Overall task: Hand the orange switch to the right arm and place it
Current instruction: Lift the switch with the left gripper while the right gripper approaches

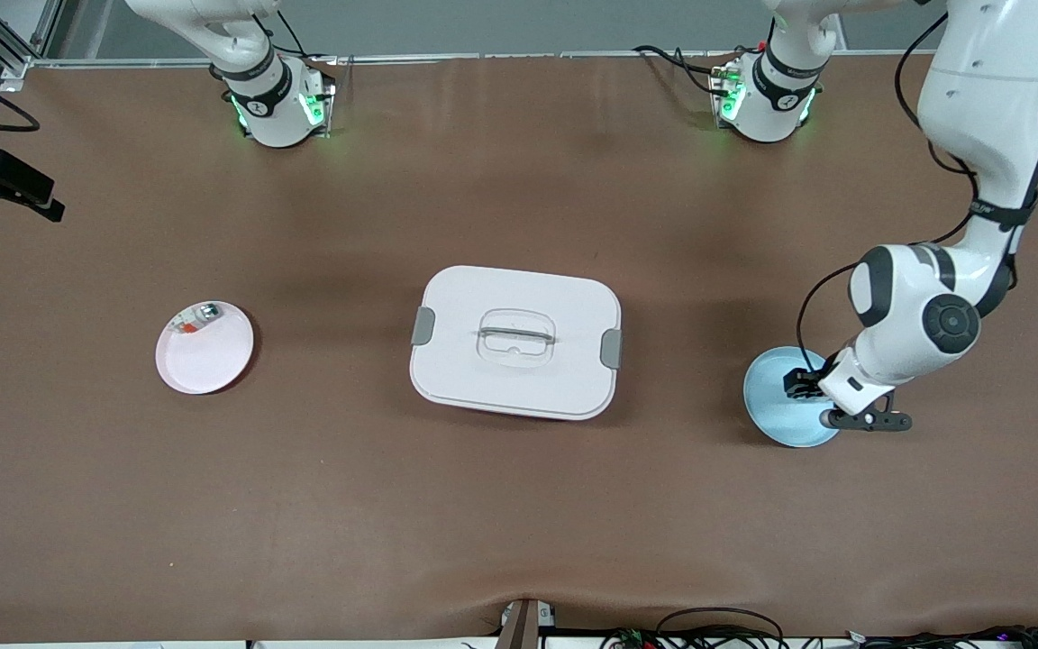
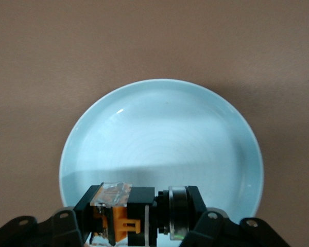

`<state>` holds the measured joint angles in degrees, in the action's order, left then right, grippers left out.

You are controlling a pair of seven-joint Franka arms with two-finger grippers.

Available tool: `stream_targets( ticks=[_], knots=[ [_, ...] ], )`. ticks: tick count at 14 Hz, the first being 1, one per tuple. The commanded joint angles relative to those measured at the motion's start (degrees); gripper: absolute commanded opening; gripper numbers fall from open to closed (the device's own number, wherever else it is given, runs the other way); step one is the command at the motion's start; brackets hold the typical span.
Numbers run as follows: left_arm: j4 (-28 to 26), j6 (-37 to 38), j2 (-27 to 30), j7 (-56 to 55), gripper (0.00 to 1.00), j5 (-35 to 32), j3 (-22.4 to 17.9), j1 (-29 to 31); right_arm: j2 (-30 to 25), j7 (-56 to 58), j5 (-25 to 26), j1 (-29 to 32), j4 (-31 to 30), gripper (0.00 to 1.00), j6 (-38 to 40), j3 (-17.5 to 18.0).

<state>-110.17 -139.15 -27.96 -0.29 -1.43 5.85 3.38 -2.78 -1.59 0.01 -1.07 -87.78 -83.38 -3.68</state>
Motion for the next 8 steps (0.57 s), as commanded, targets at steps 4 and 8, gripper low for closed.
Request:
stream_targets(
  ticks=[4, 8],
  knots=[
    [2.4, 13.4, 8.4, -5.1, 0.0, 0.0, 2.1, -0.2, 0.4, -0.3, 0.4, 0.5, 1.7, 1.0, 1.0, 0.6],
    [8.3, 22.1, 9.4, -15.1, 0.0, 0.5, 7.8, -0.1, 0.9, -0.3, 0.4, 0.0, 1.6, 1.0, 0.6, 0.8]
  ],
)
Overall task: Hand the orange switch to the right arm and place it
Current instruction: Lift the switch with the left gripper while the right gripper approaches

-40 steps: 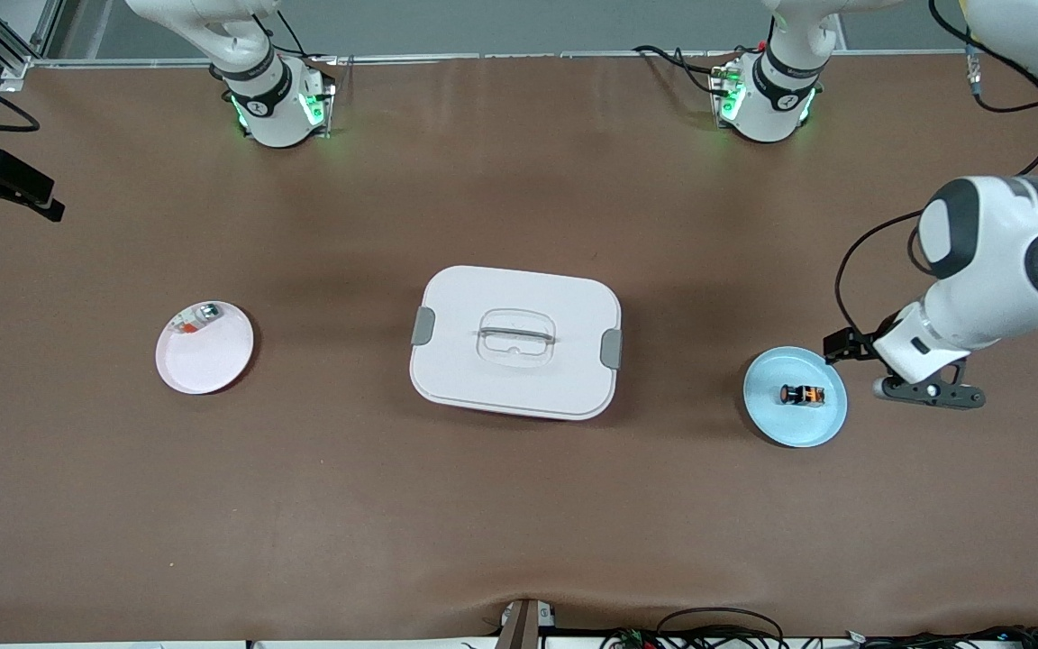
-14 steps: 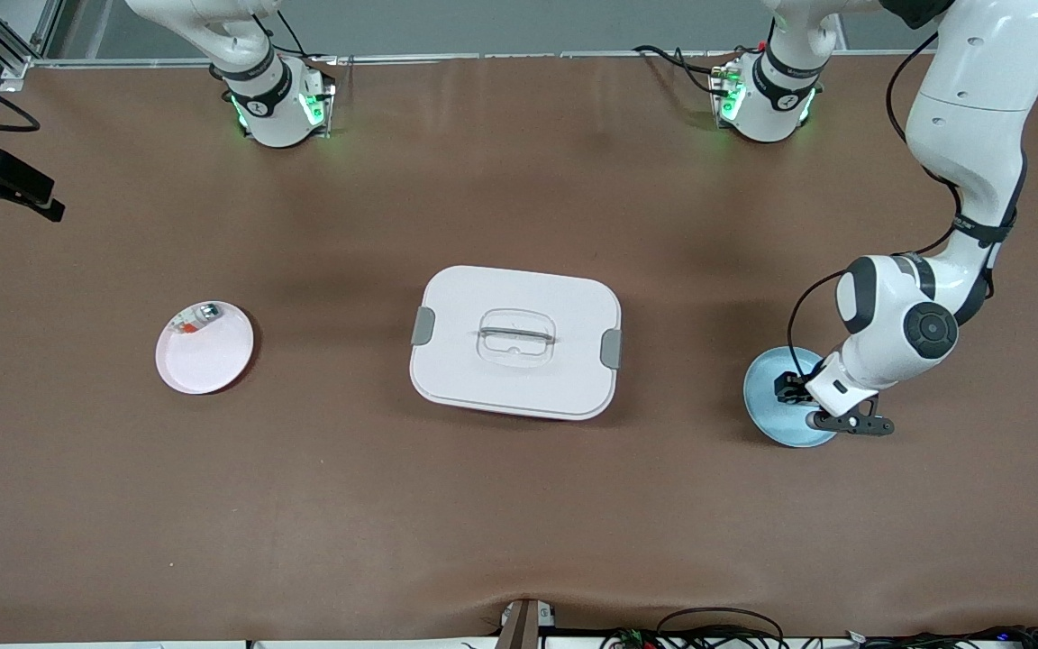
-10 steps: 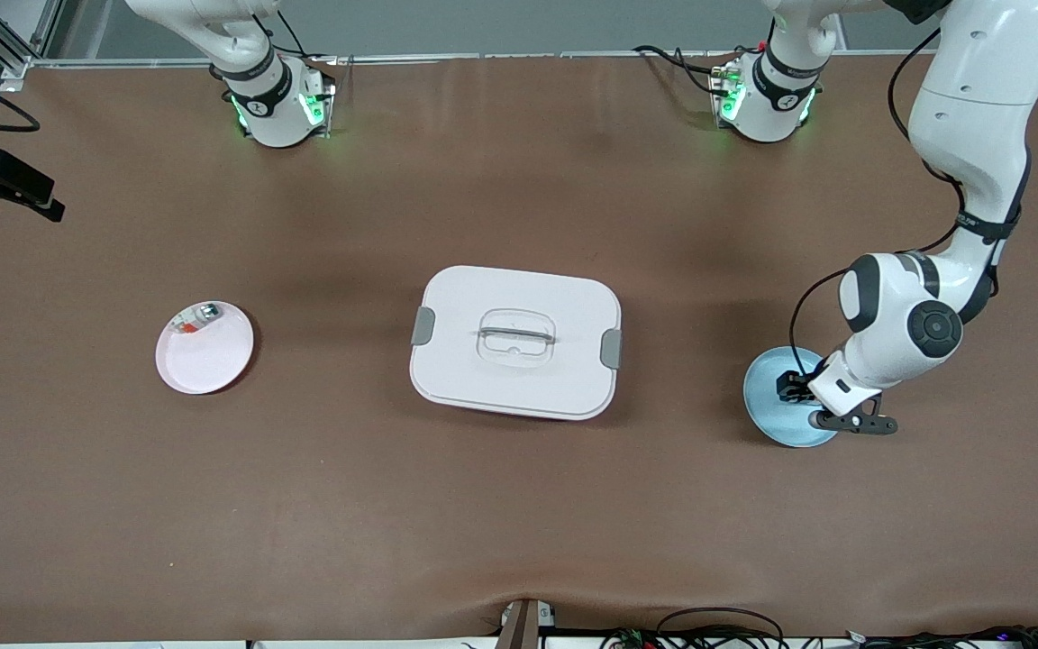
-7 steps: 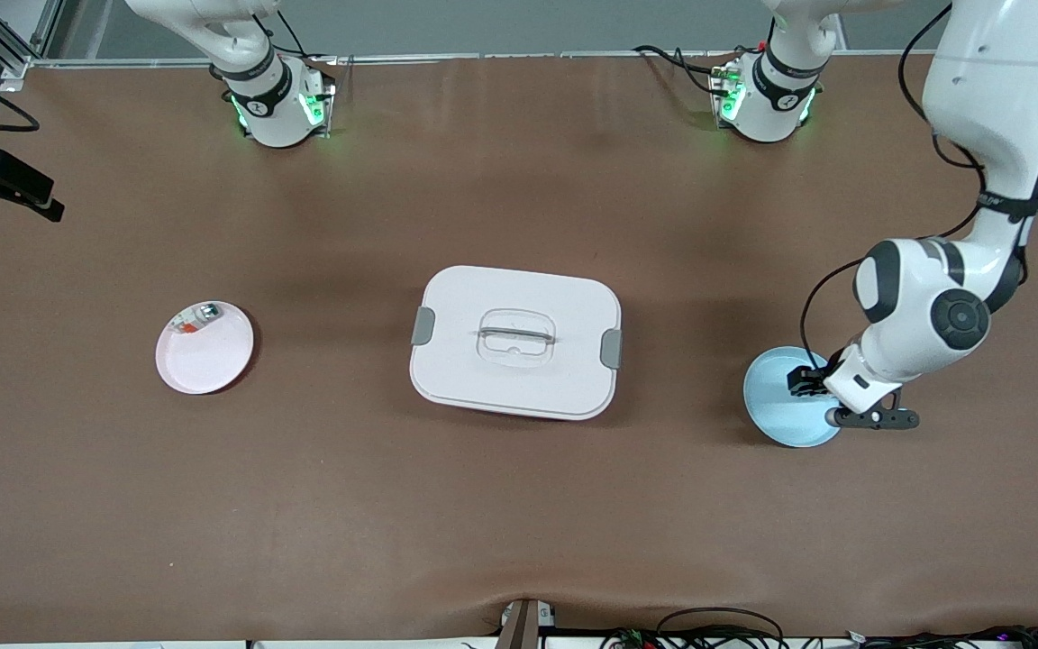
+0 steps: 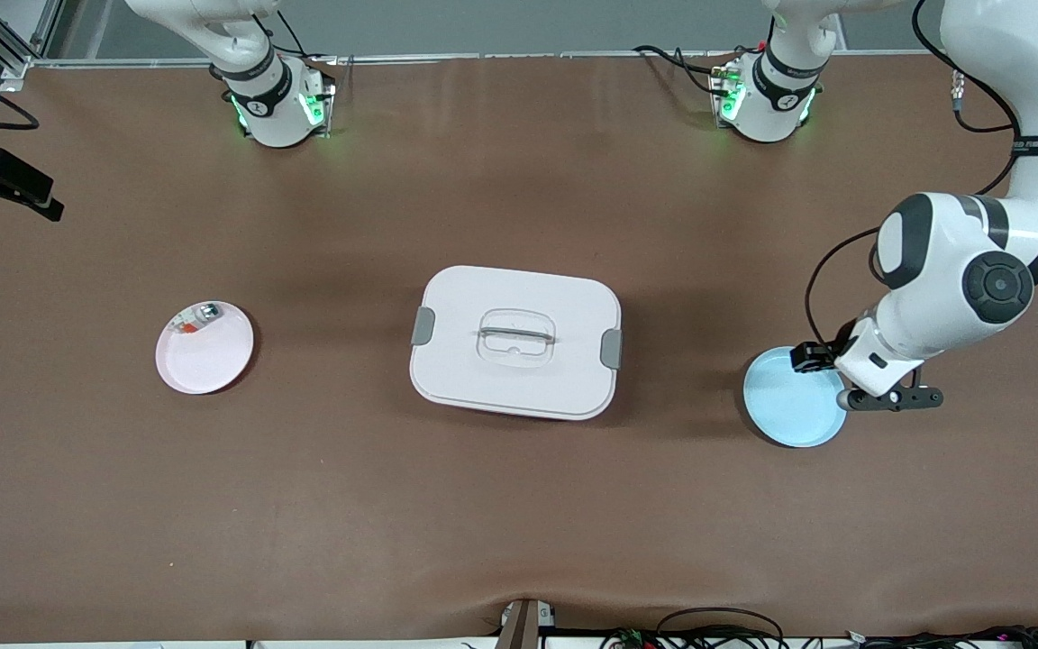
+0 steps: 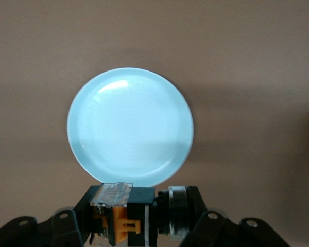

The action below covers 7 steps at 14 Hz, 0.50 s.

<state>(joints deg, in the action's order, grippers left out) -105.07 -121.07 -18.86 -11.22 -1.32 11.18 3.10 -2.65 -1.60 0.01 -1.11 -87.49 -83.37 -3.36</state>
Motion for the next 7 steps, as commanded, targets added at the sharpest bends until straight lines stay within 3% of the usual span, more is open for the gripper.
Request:
stream_targets(
  ticks=[1, 4, 7],
  knots=[
    [5.0, 5.5, 0.3, -6.5, 0.0, 1.9, 3.8, 0.1, 0.9, -0.4, 0.4, -0.1, 1.3, 1.0, 0.5, 0.5],
    [10.0, 8.7, -0.1, -15.5, 0.0, 11.4, 7.3, -0.4, 1.1, -0.5, 0.4, -1.4, 1.2, 1.0, 0.4, 0.5],
    [13.8, 10.4, -0.3, -26.1, 0.0, 15.0, 12.3, -0.6, 1.3, -3.5, 0.3, -5.0, 1.2, 1.0, 1.4, 0.6]
  ],
)
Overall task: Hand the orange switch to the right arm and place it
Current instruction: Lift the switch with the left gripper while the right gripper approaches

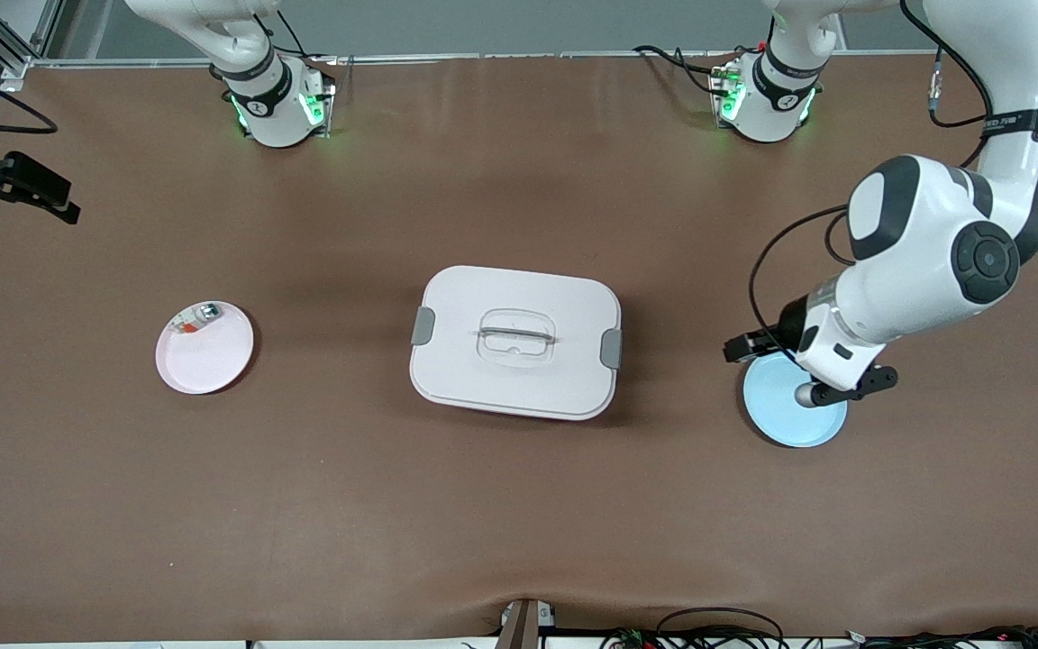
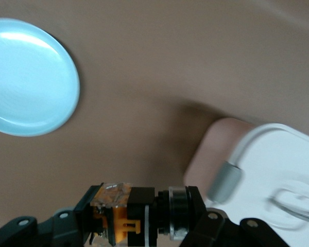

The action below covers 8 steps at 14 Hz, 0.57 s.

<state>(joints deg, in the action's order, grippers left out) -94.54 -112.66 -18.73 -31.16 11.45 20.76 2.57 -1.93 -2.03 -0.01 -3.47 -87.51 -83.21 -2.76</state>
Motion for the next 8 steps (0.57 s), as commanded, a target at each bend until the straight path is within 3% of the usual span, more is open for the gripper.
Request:
stream_targets(
  ticks=[1, 3, 8],
  knots=[
    [4.3, 2.0, -0.6, -9.9, 0.0, 2.9, 4.2, -0.2, 0.4, -6.7, 0.4, -4.9, 1.3, 1.0, 2.7, 0.2],
    [7.0, 2.0, -1.9, -18.7, 0.0, 5.5, 6.7, -1.3, 0.4, -14.7, 0.3, -10.2, 2.5, 1.0, 5.9, 0.3],
    [15.8, 1.9, -6.1, -41.6, 0.0, 7.1, 6.9, -10.7, 0.4, -24.8, -1.8, -23.1, 3.3, 1.0, 6.4, 0.3]
  ],
)
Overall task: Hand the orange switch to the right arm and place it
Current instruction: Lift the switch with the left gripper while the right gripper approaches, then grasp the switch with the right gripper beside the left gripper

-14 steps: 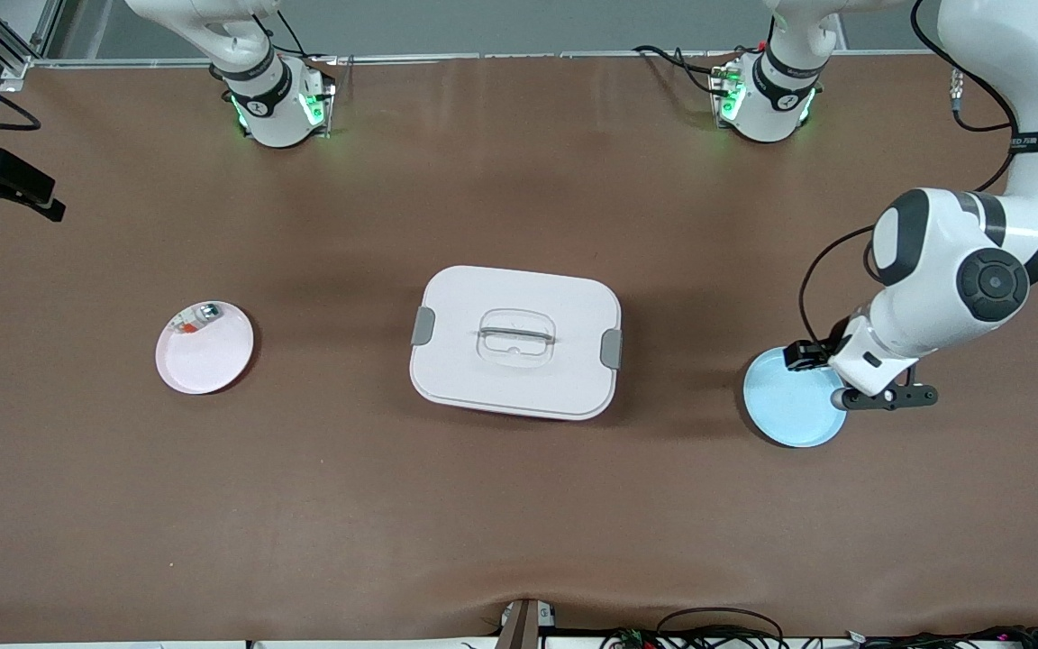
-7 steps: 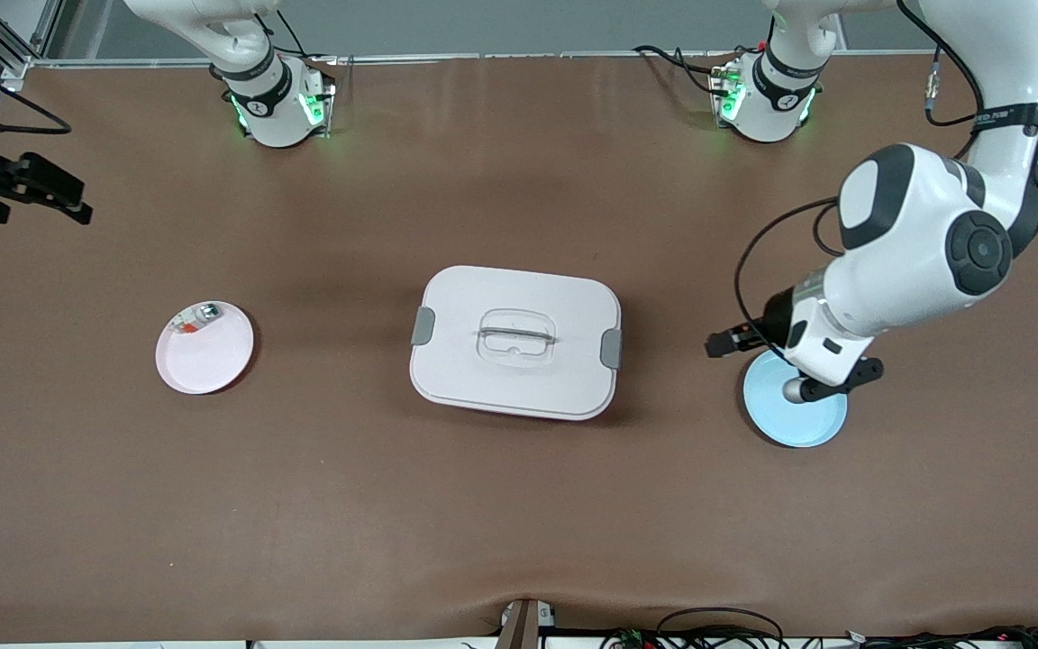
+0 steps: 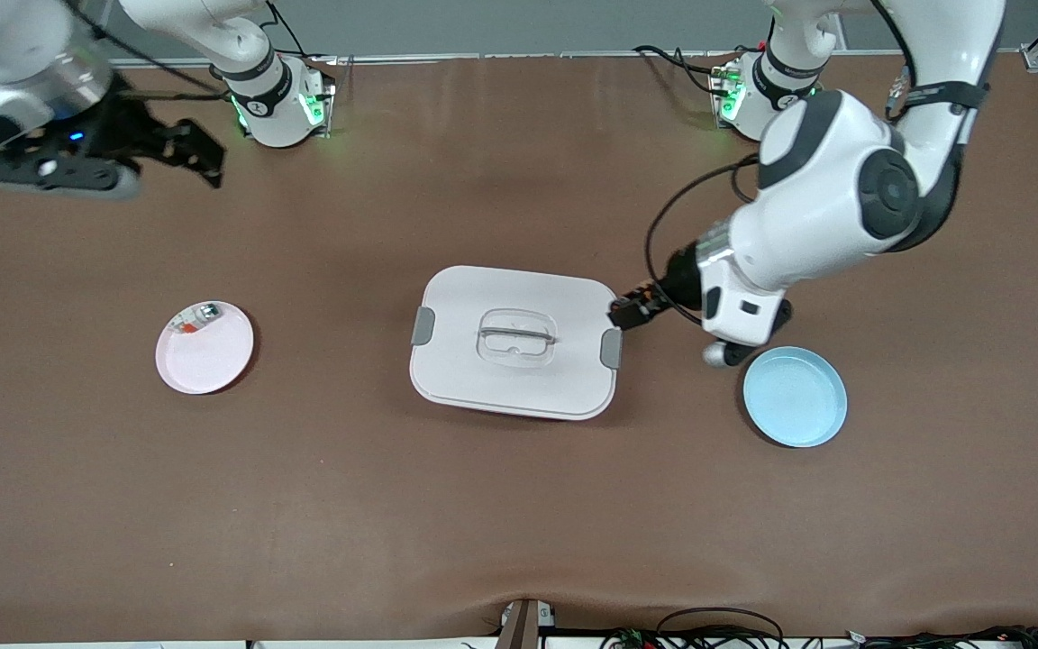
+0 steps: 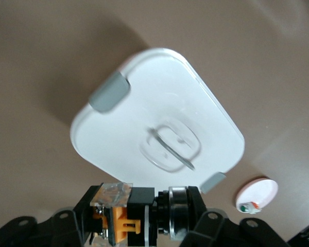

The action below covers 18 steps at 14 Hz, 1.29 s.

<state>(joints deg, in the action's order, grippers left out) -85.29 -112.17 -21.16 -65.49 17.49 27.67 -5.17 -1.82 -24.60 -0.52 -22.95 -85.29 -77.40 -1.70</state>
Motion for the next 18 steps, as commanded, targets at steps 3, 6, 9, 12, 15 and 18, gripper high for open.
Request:
stream_targets(
  ticks=[3, 6, 9, 12, 15, 18],
  knots=[
    [7.4, 0.8, -4.0, -14.8, 0.0, 5.7, 0.2, -6.0, 0.2, -14.9, -4.9, -9.7, -0.3, 1.0, -4.8, -0.8],
    [7.4, 0.1, -3.9, -15.0, 0.0, 15.3, 0.1, -7.6, -2.9, -19.7, -9.5, -12.6, -8.0, 1.0, -16.2, -0.8],
    [7.4, -2.2, -4.2, -15.0, 0.0, 19.0, 0.1, -9.1, -9.5, -19.7, -15.0, -13.0, -21.7, 1.0, -31.4, -0.8],
    [7.4, -4.8, -6.1, -14.5, 0.0, 20.1, 0.1, -11.2, -11.5, -19.9, -19.9, -13.7, -28.1, 1.0, -39.7, -0.8],
    [7.4, -7.7, -7.6, -14.8, 0.0, 20.1, 0.1, -12.5, -11.2, -24.4, -23.6, -14.6, -28.4, 1.0, -45.4, -0.8],
    [7.4, -8.8, -8.2, -15.3, 0.0, 20.6, 0.1, -13.5, -9.7, -24.7, -23.6, -15.5, -28.6, 1.0, -49.8, -0.8]
  ],
)
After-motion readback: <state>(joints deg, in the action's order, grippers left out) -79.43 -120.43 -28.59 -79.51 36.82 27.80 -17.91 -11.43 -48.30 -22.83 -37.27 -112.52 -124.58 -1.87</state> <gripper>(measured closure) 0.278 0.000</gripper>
